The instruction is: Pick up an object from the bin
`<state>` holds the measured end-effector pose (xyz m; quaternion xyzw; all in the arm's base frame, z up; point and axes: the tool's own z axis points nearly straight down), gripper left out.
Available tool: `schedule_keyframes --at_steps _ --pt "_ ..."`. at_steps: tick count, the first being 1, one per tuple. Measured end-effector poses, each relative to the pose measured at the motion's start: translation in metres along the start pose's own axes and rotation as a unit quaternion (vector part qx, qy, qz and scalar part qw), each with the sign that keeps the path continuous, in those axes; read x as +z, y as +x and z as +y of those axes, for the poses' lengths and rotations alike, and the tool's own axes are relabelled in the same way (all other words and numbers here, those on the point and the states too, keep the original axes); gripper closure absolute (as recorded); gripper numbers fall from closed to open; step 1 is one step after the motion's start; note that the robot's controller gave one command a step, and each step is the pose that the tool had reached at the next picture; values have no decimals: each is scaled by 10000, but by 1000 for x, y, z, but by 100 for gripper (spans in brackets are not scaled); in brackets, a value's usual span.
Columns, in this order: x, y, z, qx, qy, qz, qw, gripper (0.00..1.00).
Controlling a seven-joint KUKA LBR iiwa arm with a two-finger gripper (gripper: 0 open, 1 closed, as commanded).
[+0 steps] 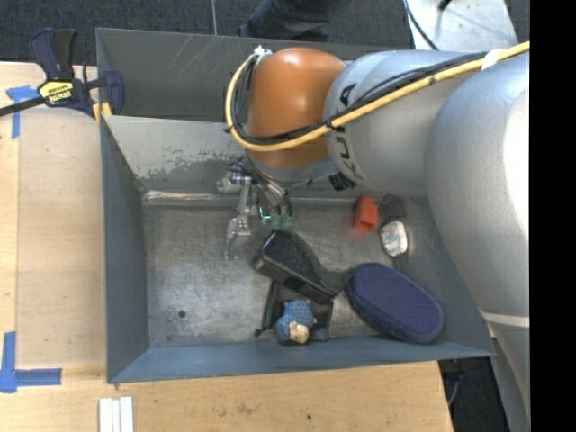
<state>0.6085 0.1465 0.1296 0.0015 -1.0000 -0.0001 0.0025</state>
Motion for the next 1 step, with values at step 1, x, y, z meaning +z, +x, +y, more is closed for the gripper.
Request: schedule_keyframes --at_steps 1 --pt "54 40 -66 -897 -10 -53 9960 0"
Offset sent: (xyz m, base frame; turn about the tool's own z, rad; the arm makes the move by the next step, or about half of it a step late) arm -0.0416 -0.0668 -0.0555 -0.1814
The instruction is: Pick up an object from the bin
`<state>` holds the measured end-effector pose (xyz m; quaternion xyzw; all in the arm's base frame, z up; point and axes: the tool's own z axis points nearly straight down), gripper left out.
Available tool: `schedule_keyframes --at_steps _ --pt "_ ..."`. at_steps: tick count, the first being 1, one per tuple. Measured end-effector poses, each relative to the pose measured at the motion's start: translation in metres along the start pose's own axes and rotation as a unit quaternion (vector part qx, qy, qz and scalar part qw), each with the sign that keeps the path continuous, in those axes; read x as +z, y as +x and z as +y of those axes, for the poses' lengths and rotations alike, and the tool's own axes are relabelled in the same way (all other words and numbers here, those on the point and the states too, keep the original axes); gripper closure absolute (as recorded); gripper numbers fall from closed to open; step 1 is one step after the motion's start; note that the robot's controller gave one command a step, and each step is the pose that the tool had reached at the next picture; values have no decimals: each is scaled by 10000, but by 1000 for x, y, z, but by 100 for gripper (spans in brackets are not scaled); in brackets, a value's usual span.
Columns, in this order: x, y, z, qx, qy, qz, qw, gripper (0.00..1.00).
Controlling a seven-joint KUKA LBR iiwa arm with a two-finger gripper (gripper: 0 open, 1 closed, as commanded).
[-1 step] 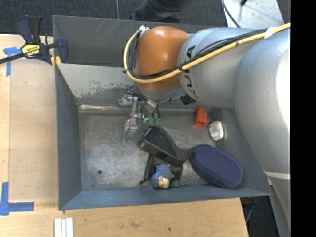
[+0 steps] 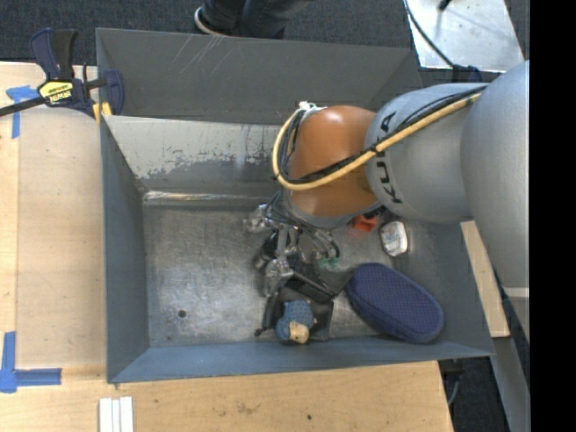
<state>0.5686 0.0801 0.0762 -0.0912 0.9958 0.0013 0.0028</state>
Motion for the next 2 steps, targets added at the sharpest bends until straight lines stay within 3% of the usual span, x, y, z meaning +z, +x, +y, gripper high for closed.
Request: schedule_keyframes --at_steps 1,2 --pt "-2 60 -40 -783 7 -8 9969 0" --pt "-4 25 -105 -374 8 5 9993 0"
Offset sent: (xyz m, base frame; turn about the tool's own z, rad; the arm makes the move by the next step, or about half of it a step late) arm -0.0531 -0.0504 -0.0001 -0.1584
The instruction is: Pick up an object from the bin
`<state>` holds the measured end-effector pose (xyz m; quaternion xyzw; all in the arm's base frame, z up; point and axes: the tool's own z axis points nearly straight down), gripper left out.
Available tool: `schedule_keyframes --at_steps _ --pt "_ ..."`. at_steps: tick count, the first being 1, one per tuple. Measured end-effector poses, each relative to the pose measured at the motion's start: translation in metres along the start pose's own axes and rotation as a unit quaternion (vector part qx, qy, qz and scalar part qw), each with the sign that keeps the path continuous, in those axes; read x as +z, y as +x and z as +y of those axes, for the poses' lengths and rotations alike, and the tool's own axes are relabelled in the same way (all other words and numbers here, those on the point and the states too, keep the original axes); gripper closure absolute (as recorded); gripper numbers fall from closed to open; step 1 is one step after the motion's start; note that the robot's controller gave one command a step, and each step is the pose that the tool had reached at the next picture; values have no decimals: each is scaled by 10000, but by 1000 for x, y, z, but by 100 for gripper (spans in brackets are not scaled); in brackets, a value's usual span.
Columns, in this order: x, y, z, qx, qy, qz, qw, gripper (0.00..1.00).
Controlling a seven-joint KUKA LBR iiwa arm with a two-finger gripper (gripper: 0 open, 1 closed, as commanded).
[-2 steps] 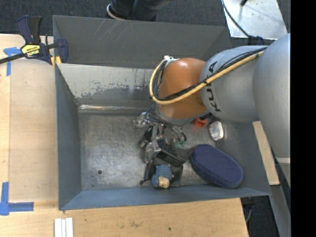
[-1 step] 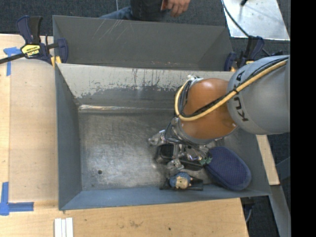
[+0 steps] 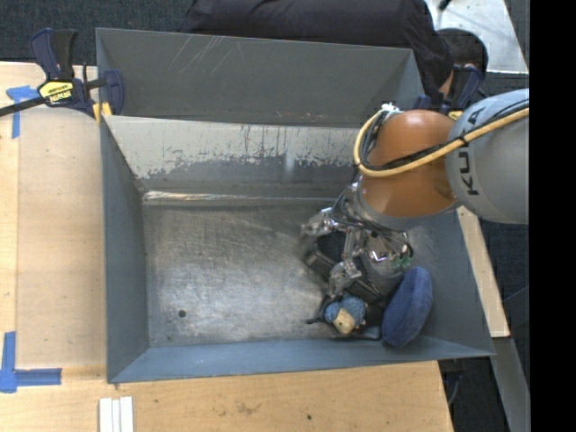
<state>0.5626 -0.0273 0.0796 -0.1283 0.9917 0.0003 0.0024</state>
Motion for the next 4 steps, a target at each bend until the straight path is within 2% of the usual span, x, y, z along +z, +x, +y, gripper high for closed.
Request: schedule_keyframes --at_steps 1,2,3,4 --pt "-2 -2 5 -28 -20 -36 10000 100" --pt "-161 25 -13 -1775 22 -20 9841 100" --pt "-158 26 -12 -1765 -1 7 9843 0" --pt "-29 -21 -6 -1683 -16 114 9857 0"
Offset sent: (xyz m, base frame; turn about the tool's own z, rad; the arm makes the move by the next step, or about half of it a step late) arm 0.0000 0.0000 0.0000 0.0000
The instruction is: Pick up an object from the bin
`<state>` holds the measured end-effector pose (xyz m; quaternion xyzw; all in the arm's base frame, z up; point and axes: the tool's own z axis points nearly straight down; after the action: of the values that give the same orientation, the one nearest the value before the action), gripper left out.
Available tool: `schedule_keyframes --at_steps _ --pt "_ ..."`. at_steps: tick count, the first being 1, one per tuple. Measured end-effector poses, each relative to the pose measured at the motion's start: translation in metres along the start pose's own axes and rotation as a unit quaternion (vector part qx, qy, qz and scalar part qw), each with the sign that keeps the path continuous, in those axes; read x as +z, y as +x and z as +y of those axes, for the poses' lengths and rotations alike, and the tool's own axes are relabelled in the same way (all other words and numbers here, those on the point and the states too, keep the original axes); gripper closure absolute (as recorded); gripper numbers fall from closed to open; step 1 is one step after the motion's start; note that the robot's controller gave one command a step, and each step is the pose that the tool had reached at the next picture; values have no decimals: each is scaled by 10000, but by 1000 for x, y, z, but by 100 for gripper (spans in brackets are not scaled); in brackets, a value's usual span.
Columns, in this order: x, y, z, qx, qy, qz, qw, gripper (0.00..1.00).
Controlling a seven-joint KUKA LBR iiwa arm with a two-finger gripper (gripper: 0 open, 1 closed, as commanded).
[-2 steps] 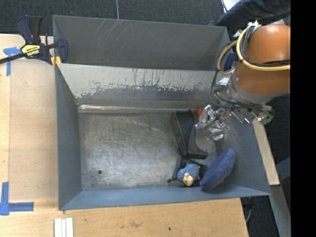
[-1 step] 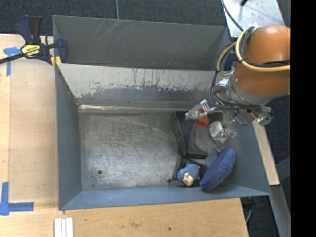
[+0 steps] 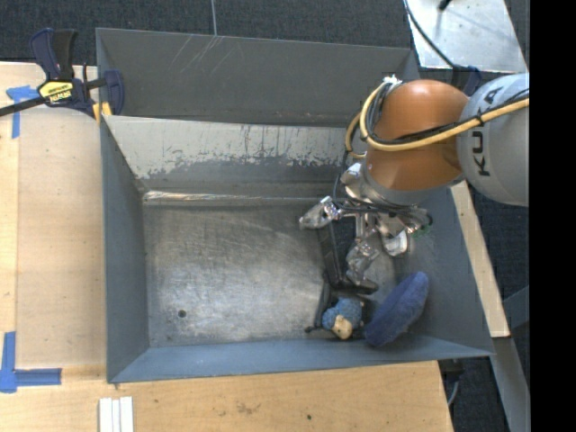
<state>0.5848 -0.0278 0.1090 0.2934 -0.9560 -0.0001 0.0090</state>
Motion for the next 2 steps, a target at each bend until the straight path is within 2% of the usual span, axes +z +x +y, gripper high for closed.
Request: schedule_keyframes --at_steps 1,2 --pt "12 3 -12 -963 40 -97 9953 0" --pt "11 3 -14 -950 53 -108 9954 100"
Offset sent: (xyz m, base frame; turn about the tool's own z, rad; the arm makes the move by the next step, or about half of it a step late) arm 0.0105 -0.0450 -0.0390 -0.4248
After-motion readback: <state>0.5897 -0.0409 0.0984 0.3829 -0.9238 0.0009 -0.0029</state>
